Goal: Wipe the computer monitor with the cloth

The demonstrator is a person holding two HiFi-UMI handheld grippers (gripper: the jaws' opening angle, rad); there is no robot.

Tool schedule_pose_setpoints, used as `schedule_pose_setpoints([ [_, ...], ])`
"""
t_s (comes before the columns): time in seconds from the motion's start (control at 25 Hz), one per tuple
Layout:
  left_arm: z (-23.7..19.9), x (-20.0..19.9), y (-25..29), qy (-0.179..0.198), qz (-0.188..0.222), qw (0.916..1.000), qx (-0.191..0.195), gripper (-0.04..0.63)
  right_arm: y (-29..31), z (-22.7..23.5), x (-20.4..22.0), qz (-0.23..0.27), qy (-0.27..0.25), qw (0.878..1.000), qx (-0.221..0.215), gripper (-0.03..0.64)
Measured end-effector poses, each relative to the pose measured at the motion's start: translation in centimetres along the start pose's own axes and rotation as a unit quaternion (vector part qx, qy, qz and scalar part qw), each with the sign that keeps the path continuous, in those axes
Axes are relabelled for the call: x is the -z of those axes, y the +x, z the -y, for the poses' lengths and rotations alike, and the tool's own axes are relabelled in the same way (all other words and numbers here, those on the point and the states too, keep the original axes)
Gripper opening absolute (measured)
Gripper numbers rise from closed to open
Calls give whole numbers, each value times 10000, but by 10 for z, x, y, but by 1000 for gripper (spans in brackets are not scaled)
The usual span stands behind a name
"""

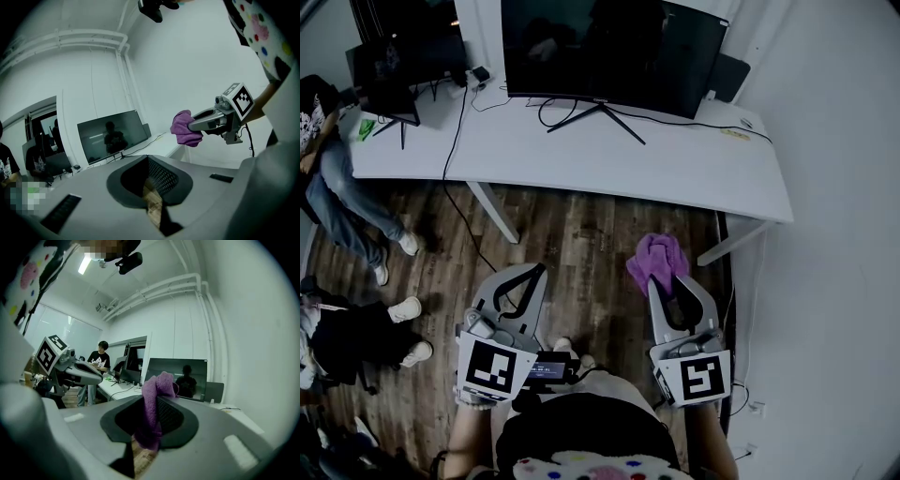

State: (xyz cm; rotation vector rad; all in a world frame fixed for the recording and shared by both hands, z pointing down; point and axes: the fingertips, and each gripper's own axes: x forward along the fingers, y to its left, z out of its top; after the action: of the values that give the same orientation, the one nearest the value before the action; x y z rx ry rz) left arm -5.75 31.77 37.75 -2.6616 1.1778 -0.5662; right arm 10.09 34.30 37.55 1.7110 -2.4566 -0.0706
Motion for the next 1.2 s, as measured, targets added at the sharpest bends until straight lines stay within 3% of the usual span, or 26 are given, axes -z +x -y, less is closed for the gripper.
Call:
schedule_pose_setpoints([
  [0.44,-26,3,51,8,182,9998,47,6,46,19,-7,274,-32,9996,105,92],
  [1.2,-205,-18,221,264,586,9962,584,6,252,107,-40,144,-232,9953,926,92],
])
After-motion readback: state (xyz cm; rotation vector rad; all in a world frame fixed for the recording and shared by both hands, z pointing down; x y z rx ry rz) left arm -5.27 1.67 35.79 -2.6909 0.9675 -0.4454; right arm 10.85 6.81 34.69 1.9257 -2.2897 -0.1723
